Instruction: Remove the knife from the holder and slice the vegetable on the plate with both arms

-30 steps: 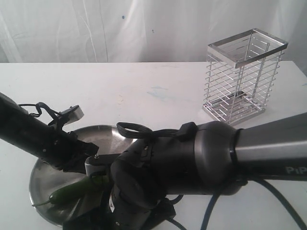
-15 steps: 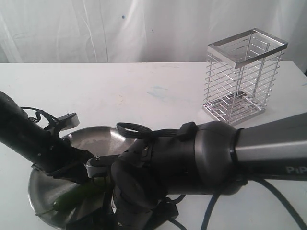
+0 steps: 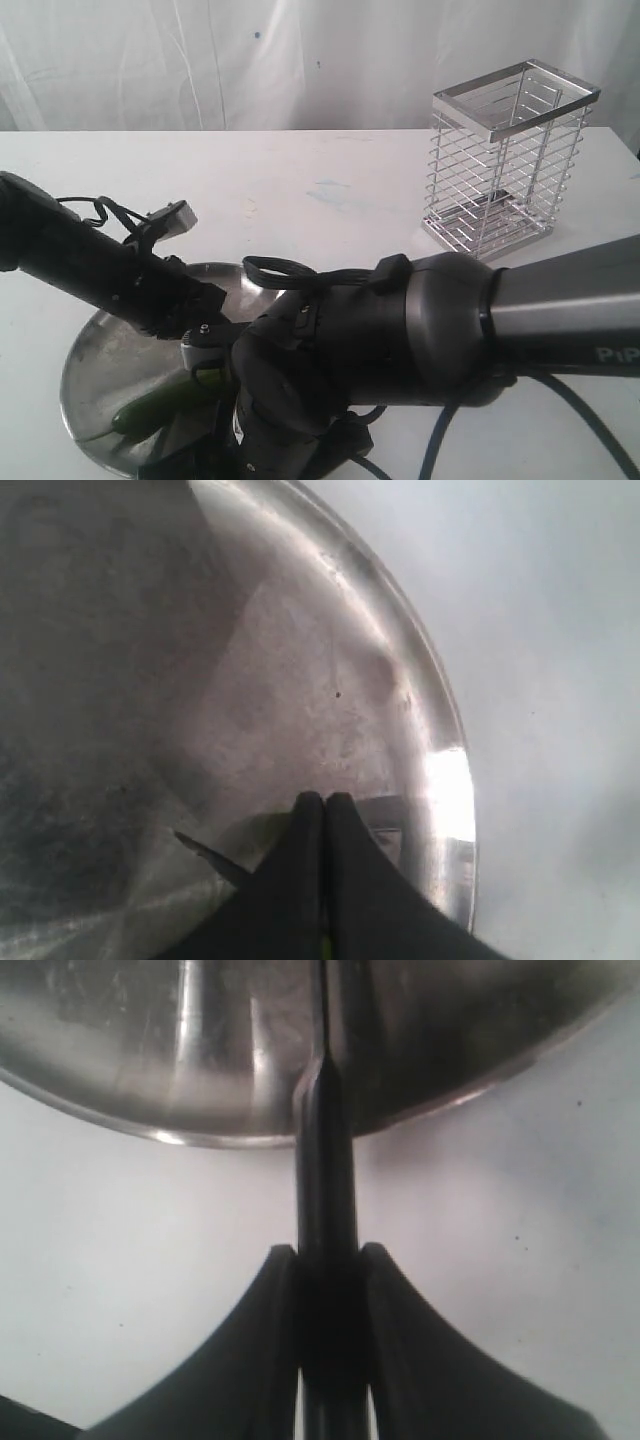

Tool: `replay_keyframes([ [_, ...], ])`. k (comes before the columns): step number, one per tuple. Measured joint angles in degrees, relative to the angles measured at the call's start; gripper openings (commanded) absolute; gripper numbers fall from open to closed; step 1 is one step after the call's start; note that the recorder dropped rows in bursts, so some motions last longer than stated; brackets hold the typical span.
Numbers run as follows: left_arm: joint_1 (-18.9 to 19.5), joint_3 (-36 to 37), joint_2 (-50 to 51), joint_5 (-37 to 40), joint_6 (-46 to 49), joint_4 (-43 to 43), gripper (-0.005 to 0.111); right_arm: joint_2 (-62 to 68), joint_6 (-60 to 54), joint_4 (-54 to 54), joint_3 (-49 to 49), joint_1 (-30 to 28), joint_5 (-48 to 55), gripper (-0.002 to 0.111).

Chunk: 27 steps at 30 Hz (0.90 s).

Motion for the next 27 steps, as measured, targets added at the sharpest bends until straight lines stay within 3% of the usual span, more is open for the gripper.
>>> replay_keyframes([
  [6,-0.37,-0.68,3.89,-0.04,-6.66,6.37,0.000,0.00,0.00,0.34,0.00,0.09,-0.03,0.000],
  [12,-0.51,2.40,4.03,-3.76,-14.35,4.81,0.000,0.00,-0.37,0.59,0.00,0.66,0.78,0.000],
  [23,-0.29,3.83,4.03,-3.55,-15.45,2.13,0.000,-0.11,-1.49,-1.57,-0.23,0.66,5.51,0.000],
  [27,-0.29,1.38,4.13,-1.49,-14.73,3.98,0.000,-0.11,-1.49,-1.90,-0.23,0.66,5.74,0.000],
])
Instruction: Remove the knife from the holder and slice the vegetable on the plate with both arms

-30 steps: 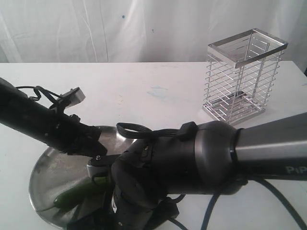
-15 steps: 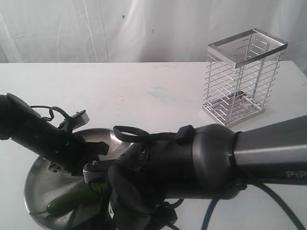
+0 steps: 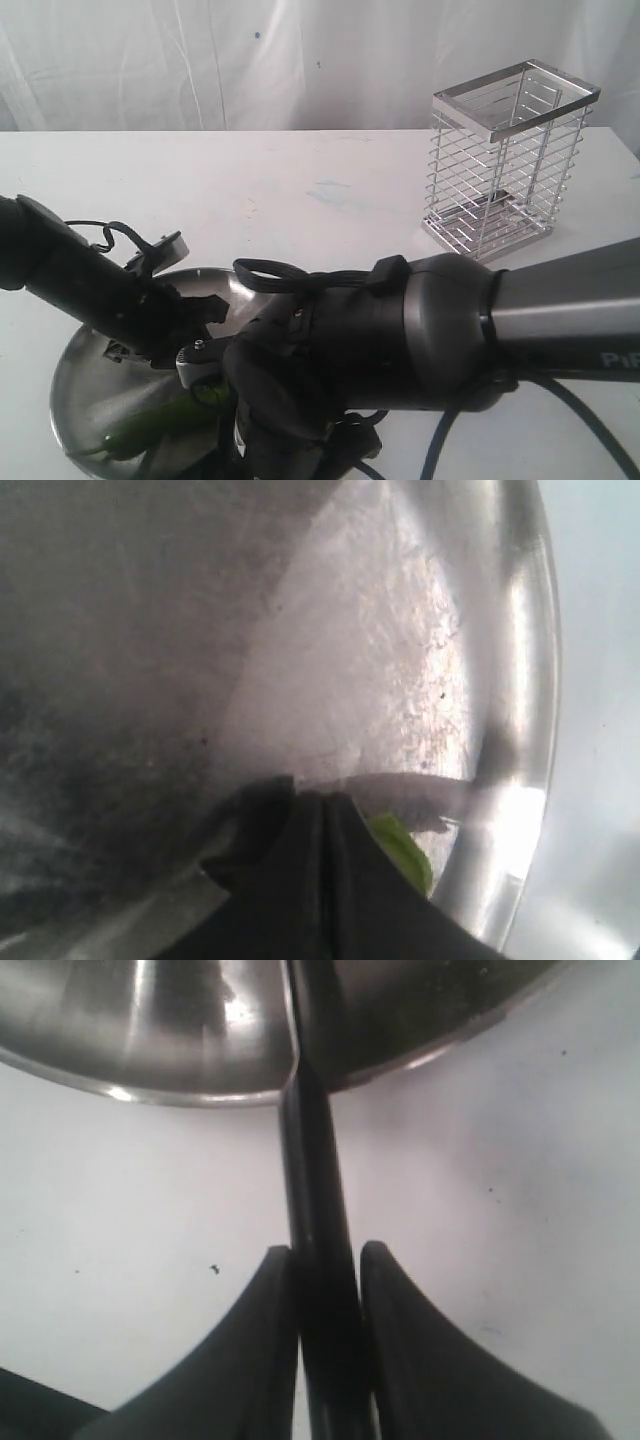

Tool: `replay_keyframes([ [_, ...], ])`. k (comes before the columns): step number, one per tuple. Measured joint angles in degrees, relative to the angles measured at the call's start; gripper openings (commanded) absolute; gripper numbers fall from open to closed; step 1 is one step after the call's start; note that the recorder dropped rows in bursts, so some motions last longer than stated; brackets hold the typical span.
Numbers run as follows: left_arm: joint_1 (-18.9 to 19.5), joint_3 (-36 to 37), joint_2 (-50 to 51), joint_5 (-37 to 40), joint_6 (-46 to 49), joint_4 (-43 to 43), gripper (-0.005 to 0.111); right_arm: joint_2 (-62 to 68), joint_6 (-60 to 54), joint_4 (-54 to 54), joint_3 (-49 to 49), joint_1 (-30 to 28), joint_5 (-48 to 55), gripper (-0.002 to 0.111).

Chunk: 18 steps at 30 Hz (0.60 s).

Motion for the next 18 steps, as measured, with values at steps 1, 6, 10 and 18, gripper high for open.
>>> replay_keyframes([
  [1,0.00,-0.76,-0.12,0.10,0.57,0.54,0.000,0.00,0.00,-0.35,0.00,0.00,0.00,0.000],
  [6,-0.24,-2.52,-5.21,-4.39,4.76,4.81,0.000,0.00,1.25,-2.47,0.10,-0.11,1.77,0.000],
  [10,-0.24,-0.02,-6.02,-5.34,8.14,3.63,0.000,0.00,1.87,-2.84,0.21,-0.21,0.46,0.000],
  [18,-0.24,0.25,-6.02,0.72,26.09,-14.49,0.000,0.00,2.05,-3.07,0.21,-0.34,0.08,0.000],
])
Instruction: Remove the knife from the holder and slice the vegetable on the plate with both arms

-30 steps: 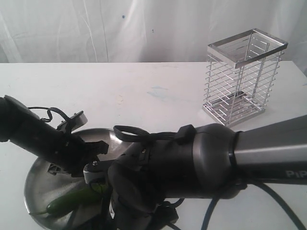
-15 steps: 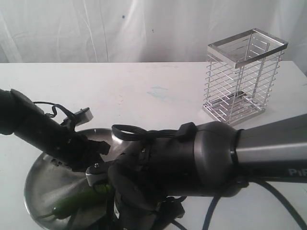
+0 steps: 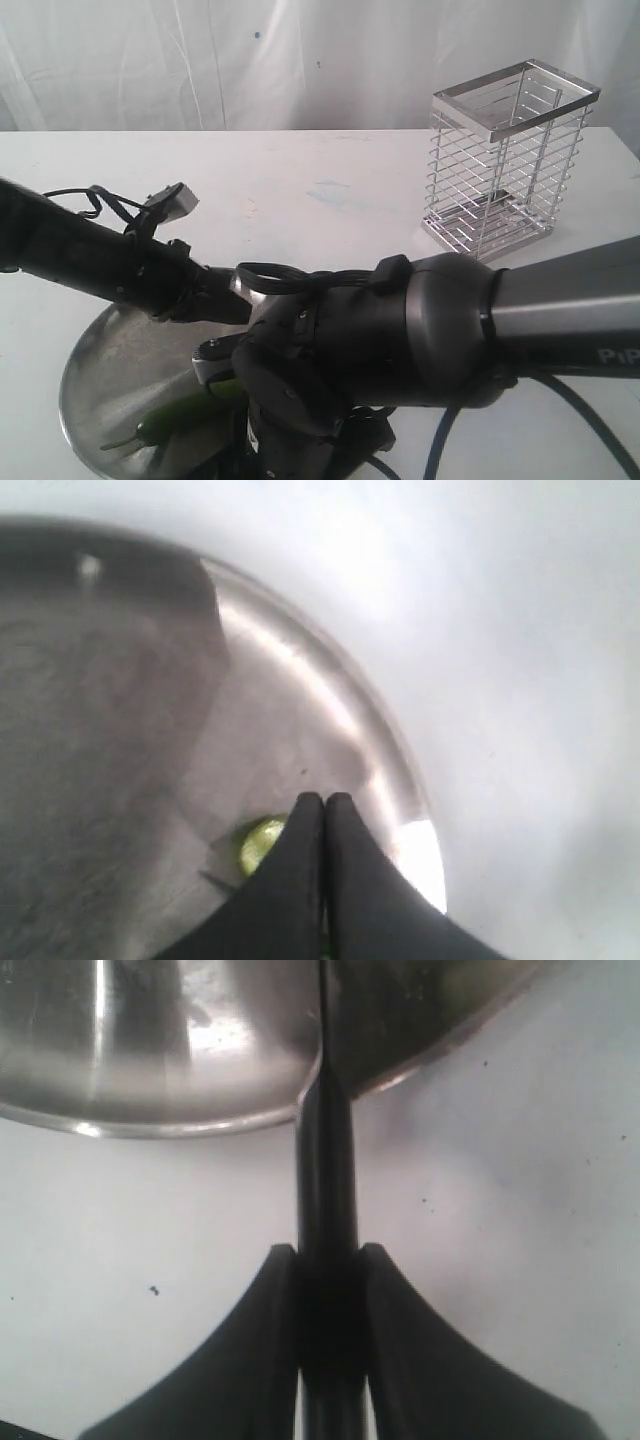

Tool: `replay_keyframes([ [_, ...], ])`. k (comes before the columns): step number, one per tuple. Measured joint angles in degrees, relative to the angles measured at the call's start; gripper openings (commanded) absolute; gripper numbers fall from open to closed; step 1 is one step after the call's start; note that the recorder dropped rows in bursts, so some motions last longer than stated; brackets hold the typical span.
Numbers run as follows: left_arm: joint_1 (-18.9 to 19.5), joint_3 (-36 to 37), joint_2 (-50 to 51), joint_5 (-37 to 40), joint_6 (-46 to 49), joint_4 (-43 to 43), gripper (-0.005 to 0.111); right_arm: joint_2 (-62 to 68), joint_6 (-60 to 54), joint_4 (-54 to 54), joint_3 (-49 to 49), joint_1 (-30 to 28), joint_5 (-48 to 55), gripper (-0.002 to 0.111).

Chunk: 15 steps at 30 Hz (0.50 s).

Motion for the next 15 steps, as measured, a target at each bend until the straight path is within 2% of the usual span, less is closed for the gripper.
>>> replay_keyframes([
  [4,0.00,0.00,0.00,1.48,3.72,-3.84,0.000,0.00,0.00,0.00,0.00,-0.10,-0.12,0.000],
  [12,-0.05,0.89,3.64,2.20,4.69,-4.52,0.000,0.00,0.00,0.00,0.00,-0.10,-0.23,0.000],
  [15,-1.23,0.94,5.62,2.29,3.97,-3.45,0.000,0.00,0.00,0.00,0.00,-0.10,-0.23,0.000],
])
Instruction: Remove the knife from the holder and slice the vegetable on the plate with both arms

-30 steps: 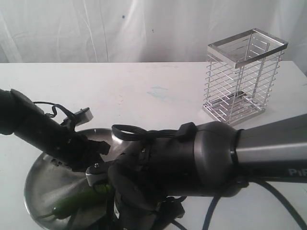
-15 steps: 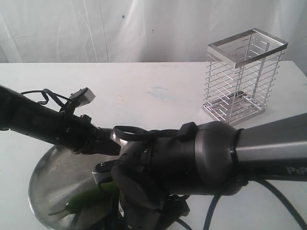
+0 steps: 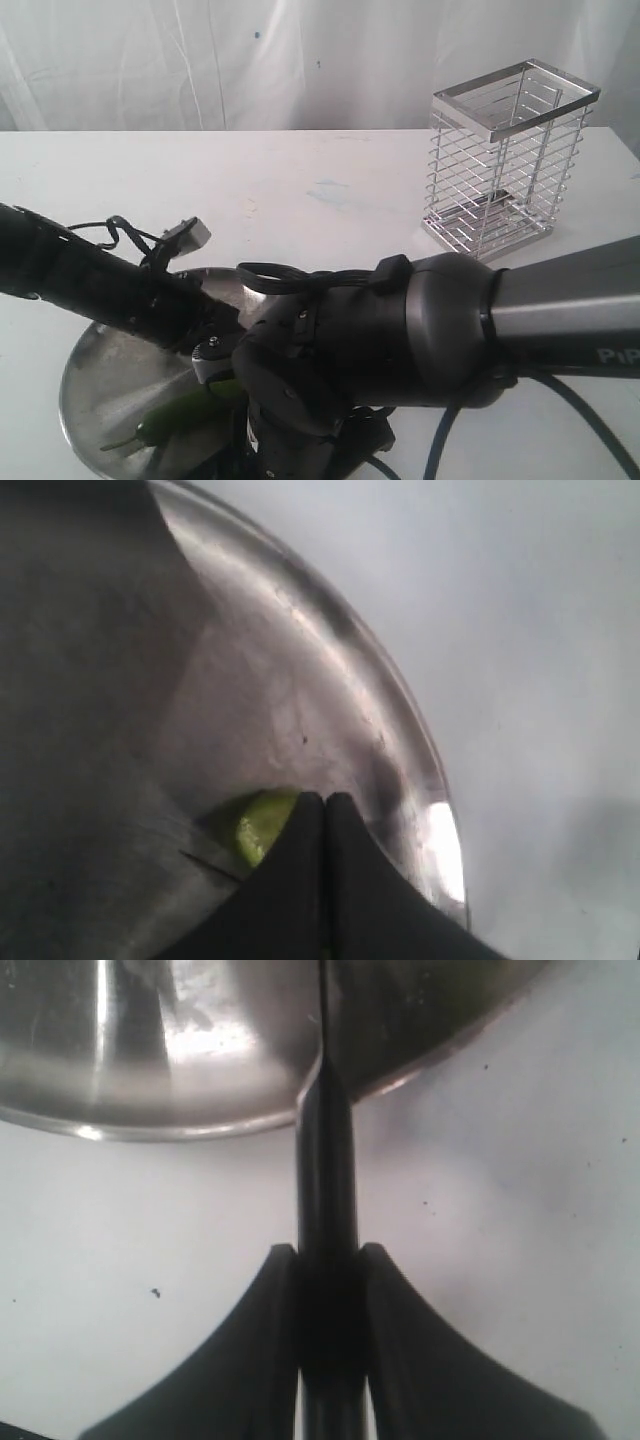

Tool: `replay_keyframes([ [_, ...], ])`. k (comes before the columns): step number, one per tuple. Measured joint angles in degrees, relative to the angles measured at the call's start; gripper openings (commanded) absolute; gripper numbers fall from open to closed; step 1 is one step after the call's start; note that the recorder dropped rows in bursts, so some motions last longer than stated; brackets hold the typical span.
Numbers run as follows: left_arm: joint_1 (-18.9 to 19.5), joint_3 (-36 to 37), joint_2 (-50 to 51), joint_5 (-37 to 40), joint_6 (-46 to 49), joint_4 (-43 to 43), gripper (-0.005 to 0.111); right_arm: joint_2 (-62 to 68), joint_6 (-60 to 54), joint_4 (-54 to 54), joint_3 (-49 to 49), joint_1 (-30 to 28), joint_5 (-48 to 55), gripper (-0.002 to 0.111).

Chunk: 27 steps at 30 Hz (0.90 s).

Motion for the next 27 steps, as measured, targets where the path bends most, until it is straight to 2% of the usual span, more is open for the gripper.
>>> replay_keyframes([
  [7,-4.60,-0.33,1.01,-1.50,-8.15,6.41,0.000,0.00,0.00,0.35,0.00,0.00,0.00,0.000],
  [17,-5.10,-1.20,0.18,-3.50,-24.50,16.40,0.000,0.00,-1.04,0.84,-0.11,0.19,1.59,0.000],
  [27,-5.58,-2.72,-2.82,-7.48,-25.95,23.22,0.000,0.00,-1.78,0.84,-0.11,0.23,1.15,0.000],
])
